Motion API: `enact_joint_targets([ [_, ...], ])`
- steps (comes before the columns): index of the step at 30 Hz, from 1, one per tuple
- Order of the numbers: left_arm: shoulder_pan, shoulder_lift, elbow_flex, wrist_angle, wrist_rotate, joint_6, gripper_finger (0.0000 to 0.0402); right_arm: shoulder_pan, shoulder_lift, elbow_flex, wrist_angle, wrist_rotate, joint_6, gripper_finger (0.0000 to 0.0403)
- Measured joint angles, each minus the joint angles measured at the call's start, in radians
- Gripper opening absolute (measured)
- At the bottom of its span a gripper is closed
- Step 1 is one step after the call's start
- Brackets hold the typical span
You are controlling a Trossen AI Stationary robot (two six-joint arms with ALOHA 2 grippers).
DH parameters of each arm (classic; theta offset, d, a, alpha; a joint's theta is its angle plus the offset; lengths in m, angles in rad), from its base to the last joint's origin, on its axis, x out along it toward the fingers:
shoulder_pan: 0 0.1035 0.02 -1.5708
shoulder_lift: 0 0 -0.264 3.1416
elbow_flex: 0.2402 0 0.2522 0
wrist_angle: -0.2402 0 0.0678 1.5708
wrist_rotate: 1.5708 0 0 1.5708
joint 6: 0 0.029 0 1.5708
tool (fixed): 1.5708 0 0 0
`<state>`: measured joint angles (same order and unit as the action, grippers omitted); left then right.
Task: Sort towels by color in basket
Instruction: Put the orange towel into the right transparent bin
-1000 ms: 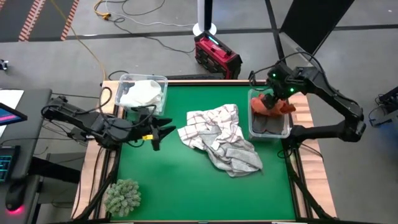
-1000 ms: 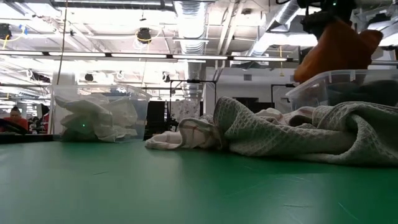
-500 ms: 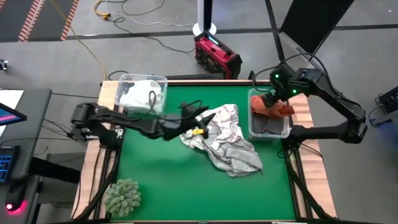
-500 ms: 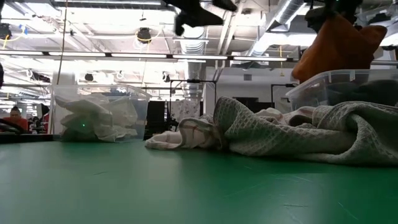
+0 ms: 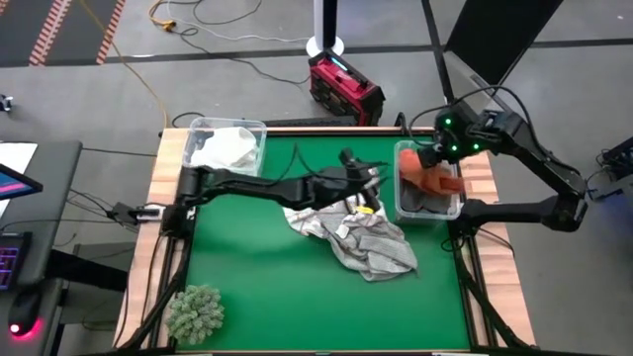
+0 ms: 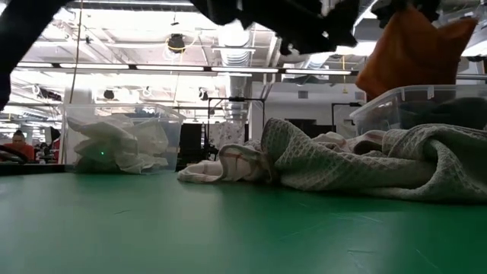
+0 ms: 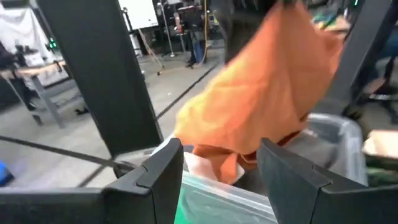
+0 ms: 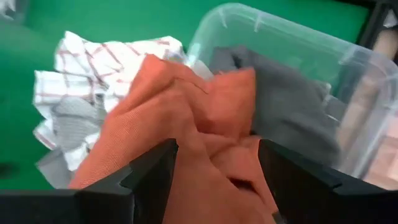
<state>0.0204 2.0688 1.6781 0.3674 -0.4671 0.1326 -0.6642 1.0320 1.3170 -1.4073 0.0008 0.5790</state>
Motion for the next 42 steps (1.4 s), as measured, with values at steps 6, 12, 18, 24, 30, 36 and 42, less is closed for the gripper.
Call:
enact_joint_targets([
  [6, 0.008, 0.156, 0.169, -0.003, -0.001, 0.079, 0.0194, 0.038, 0.0, 0.0, 0.083, -0.055, 0.069, 0.0276],
  [12, 0.01, 0.254, 0.294, -0.003, -0.004, 0.091, 0.0194, 0.091, 0.003, 0.0, 0.112, -0.077, 0.11, 0.0276],
  [18, 0.01, 0.308, 0.386, 0.006, -0.003, 0.097, 0.0194, 0.134, 0.003, 0.0, 0.125, -0.077, 0.132, 0.0276],
  [24, 0.01, 0.308, 0.39, 0.051, -0.024, 0.124, 0.0182, 0.167, 0.003, 0.0, 0.125, -0.077, 0.15, 0.0276],
  [30, 0.009, 0.307, 0.39, 0.055, -0.026, 0.127, 0.0036, 0.181, 0.003, 0.0, 0.126, -0.077, 0.158, 0.0276],
  [36, 0.007, 0.303, 0.391, -0.037, 0.004, -0.008, 0.0006, 0.175, 0.001, 0.014, 0.104, -0.079, 0.152, 0.0276],
  [42, 0.007, 0.307, 0.39, -0.22, 0.02, -0.078, 0.0004, 0.094, -0.004, 0.143, -0.022, -0.046, 0.069, 0.0276],
])
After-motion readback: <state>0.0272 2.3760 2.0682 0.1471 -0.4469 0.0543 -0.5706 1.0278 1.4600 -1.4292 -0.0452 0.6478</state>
